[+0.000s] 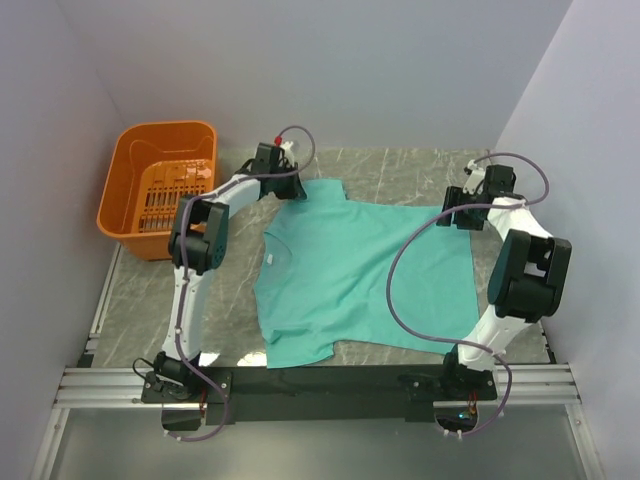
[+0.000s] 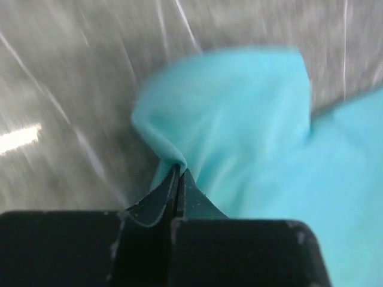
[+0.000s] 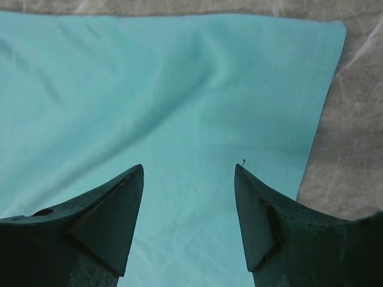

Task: Fold and stack the t-shirts
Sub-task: Flatten the tshirt out

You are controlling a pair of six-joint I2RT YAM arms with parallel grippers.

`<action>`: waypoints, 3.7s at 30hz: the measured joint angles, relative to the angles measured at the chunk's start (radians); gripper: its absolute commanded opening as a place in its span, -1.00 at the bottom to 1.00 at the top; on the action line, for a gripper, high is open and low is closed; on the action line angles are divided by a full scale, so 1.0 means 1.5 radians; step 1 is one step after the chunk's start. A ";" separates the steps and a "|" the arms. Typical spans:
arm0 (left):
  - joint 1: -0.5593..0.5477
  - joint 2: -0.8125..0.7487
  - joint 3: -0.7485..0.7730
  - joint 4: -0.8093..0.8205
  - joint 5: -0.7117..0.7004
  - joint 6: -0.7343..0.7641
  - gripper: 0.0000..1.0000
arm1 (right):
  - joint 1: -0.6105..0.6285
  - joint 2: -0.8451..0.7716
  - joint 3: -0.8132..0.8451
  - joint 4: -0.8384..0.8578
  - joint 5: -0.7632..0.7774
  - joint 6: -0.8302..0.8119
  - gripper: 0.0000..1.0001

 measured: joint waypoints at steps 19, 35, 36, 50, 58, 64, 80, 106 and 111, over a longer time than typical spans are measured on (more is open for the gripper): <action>-0.245 -0.480 -0.573 0.220 -0.033 0.470 -0.08 | -0.001 -0.153 -0.081 -0.023 -0.045 -0.048 0.37; -0.180 -0.510 -0.485 0.081 -0.148 0.120 0.27 | -0.001 -0.200 -0.122 -0.025 -0.069 -0.060 0.37; -0.176 -0.507 -0.485 0.087 -0.150 0.084 0.26 | -0.001 -0.200 -0.124 -0.025 -0.070 -0.060 0.37; -0.188 -0.398 -0.505 0.087 -0.120 -0.098 0.09 | -0.001 -0.200 -0.127 -0.023 -0.071 -0.058 0.37; -0.188 -0.369 -0.504 0.089 -0.108 -0.121 0.06 | -0.001 -0.200 -0.127 -0.023 -0.070 -0.054 0.37; -0.188 -0.342 -0.504 0.089 -0.107 -0.135 0.06 | -0.001 -0.200 -0.127 -0.023 -0.070 -0.053 0.37; -0.188 -0.323 -0.482 0.094 -0.102 -0.171 -0.08 | -0.001 -0.200 -0.127 -0.022 -0.070 -0.052 0.37; -0.188 -0.331 -0.460 0.064 -0.127 -0.139 0.03 | -0.001 -0.200 -0.127 -0.022 -0.070 -0.051 0.37; -0.188 -0.333 -0.446 0.056 -0.127 -0.135 0.01 | -0.001 -0.200 -0.127 -0.023 -0.070 -0.052 0.38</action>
